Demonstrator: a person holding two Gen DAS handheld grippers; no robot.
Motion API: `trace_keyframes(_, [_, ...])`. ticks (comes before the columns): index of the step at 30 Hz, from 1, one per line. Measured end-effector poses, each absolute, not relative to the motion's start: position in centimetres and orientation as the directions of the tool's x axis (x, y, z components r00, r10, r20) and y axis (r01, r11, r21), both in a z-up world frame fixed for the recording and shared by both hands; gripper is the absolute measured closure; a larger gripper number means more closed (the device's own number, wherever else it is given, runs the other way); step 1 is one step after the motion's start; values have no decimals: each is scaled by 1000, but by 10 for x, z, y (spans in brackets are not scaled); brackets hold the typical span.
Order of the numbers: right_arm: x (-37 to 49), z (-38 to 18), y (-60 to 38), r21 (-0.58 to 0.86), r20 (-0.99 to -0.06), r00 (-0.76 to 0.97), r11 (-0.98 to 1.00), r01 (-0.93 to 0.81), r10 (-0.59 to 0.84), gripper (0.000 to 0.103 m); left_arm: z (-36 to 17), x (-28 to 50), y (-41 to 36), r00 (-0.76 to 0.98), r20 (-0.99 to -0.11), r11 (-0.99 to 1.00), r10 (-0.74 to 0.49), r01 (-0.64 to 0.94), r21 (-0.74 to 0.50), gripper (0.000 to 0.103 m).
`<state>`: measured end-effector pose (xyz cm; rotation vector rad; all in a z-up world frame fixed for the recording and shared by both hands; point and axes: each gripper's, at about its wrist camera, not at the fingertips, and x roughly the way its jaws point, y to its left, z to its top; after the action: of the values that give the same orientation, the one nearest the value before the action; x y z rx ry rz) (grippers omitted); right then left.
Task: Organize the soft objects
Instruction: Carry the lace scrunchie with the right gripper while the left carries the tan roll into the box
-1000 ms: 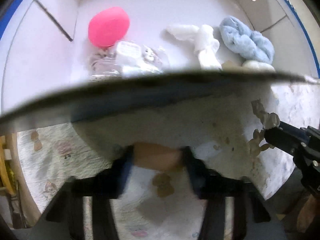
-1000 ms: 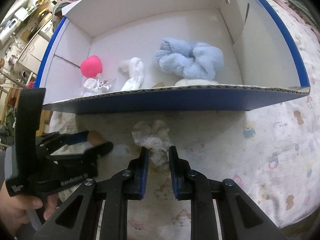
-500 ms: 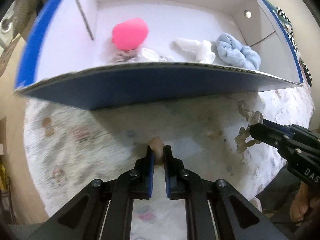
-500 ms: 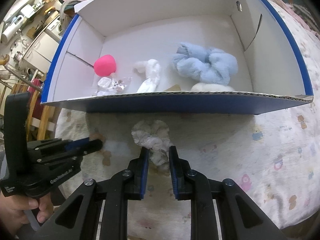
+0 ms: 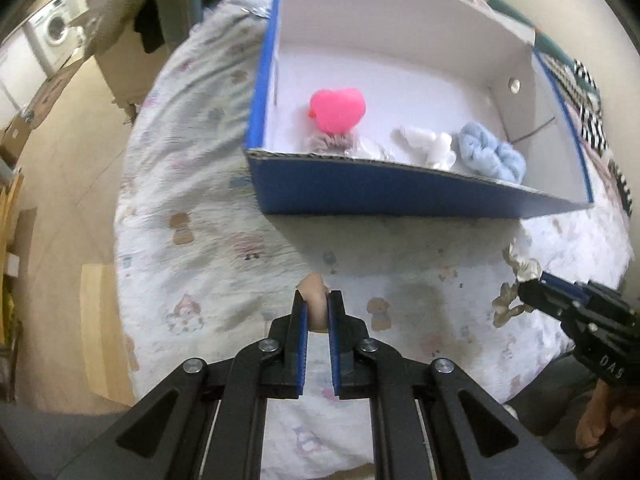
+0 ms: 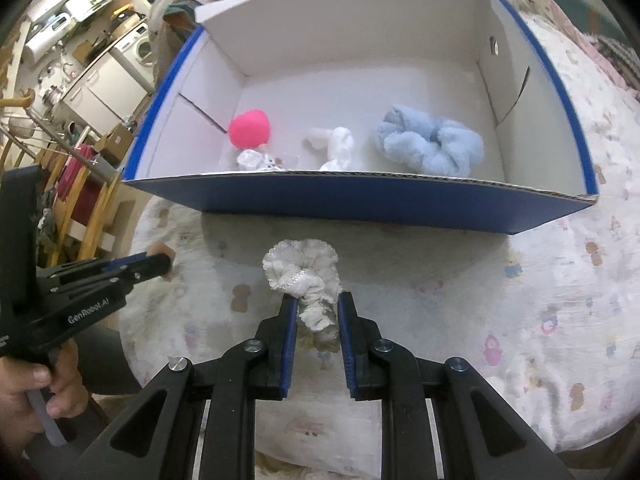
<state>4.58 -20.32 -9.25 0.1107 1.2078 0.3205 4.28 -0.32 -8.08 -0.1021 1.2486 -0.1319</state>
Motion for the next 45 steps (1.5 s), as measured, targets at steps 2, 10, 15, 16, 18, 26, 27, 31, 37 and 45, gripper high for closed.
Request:
trace_keyframes(2, [41, -85, -203, 241, -894, 333, 949, -204, 299, 81, -71, 35, 3, 338, -929, 989, -149, 30, -147, 94])
trace_keyframes(10, [28, -45, -227, 279, -830, 445, 941, -193, 337, 81, -29, 20, 7, 488, -865, 989, -115, -21, -144, 94])
trace_keyframes(15, [23, -13, -232, 277, -745, 570, 938, -207, 346, 81, -10, 28, 10, 546, -834, 989, -82, -55, -134, 94])
trace_keyframes(16, [23, -9, -233, 275, -731, 589, 938, -210, 346, 81, -7, 31, 9, 555, -828, 989, -79, -60, -134, 94])
trace_keyframes(18, [24, -4, -233, 269, -707, 619, 940, -211, 341, 81, -2, 35, 8, 568, -820, 990, -71, -62, -129, 94])
trace_keyframes(26, [35, 21, -243, 248, -622, 727, 954, -169, 291, 81, 25, 60, -7, 619, -782, 995, -71, -13, -101, 94])
trace_keyframes(27, [37, 26, -245, 252, -615, 734, 954, -163, 288, 81, 28, 63, -8, 624, -778, 995, -71, -9, -98, 94])
trace_keyframes(31, [51, 34, -247, 275, -610, 737, 950, -149, 292, 81, 39, 80, -19, 645, -761, 998, -66, 24, -66, 94])
trace_keyframes(37, [81, 39, -246, 254, -614, 737, 955, -153, 281, 81, 43, 110, -31, 660, -749, 998, -64, 55, -37, 94])
trace_keyframes(45, [124, 27, -239, 207, -652, 710, 964, -169, 265, 81, 35, 143, -43, 672, -737, 997, -68, 74, -24, 94])
